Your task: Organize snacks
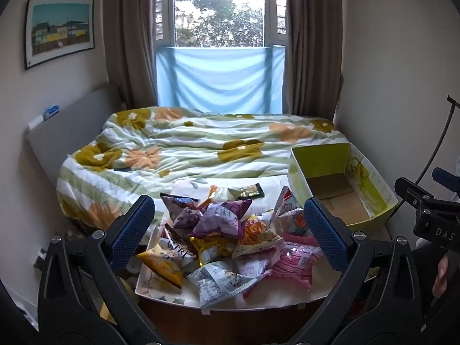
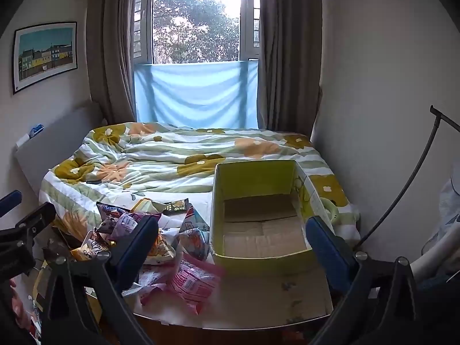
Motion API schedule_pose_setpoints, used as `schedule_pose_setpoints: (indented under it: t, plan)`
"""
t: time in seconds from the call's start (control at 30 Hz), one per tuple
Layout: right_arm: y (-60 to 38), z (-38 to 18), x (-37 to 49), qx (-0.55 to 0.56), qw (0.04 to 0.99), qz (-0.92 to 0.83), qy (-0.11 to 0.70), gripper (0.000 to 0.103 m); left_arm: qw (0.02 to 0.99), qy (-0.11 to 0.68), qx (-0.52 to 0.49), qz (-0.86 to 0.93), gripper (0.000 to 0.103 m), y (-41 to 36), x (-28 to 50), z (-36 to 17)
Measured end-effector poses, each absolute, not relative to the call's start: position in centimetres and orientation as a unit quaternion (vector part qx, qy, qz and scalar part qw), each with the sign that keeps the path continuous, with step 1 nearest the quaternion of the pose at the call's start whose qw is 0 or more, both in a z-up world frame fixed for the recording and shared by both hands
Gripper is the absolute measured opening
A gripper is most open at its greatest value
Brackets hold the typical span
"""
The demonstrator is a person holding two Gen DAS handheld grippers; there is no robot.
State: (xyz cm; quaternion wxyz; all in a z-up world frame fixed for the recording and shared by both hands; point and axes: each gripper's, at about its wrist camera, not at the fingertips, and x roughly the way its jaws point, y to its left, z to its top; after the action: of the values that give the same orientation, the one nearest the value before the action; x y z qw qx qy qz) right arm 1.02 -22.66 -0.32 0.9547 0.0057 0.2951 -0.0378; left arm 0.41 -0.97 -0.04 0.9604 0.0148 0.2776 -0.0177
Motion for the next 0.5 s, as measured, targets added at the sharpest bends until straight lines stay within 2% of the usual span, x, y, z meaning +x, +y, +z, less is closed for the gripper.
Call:
schedule_pose_setpoints:
  t: [0.5]
  plan:
    - [-22.7, -0.28, 1.25, 0.009, 0.955, -0.032, 0.294, 0.102, 0.961, 0.276, 0.021, -0.014, 0.102, -1.66, 0.33, 0.32]
